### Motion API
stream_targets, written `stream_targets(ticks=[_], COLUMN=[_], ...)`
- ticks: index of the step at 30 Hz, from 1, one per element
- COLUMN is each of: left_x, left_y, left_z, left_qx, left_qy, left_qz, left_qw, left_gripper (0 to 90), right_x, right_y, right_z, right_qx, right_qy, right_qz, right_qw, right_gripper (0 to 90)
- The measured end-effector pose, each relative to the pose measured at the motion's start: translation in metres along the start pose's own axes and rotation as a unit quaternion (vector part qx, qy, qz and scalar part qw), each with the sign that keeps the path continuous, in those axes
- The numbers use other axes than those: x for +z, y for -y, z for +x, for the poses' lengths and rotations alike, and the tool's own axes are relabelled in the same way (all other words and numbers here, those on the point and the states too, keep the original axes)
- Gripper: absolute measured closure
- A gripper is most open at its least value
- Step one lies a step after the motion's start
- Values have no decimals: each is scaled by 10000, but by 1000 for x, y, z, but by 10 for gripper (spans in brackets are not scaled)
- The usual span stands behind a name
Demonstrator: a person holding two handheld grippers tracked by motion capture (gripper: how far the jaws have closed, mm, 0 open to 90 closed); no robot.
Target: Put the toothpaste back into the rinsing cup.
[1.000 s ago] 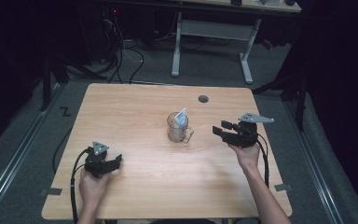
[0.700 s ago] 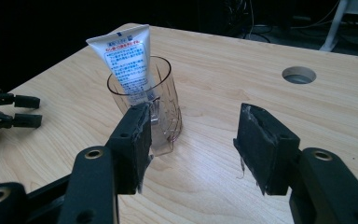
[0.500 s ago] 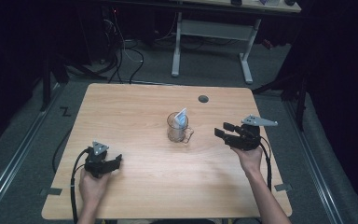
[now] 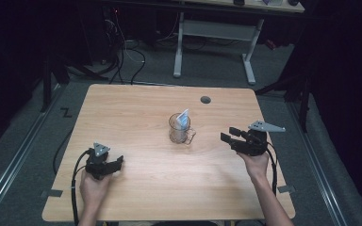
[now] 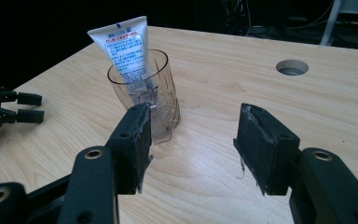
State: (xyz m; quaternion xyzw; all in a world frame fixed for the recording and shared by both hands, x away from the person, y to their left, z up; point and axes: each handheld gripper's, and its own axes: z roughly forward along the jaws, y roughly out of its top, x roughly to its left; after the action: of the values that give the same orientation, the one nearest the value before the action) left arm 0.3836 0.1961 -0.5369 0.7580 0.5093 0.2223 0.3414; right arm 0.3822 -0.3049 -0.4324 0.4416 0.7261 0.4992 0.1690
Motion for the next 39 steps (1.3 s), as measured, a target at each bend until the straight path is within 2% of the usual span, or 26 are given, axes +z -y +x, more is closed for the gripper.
stream_targets(ticks=[15, 23, 31, 39], left_x=[0, 0, 0, 0], left_y=[0, 0, 0, 0], left_z=[0, 0, 0, 0], left_qx=[0, 1, 4, 4], left_qy=[2, 5, 7, 8], left_qz=[1, 1, 3, 3], left_qw=[10000, 10000, 10000, 10000], left_gripper=[302, 300, 299, 298], right_x=[-6, -7, -5, -3], right_y=[11, 20, 25, 33], right_z=[-2, -4, -3, -4], right_qx=[83, 170, 121, 174], right_qy=[31, 45, 101, 153], right_qz=[-1, 28, 83, 152], right_qw=[10000, 9998, 9998, 9996], right_gripper=[449, 448, 448, 447])
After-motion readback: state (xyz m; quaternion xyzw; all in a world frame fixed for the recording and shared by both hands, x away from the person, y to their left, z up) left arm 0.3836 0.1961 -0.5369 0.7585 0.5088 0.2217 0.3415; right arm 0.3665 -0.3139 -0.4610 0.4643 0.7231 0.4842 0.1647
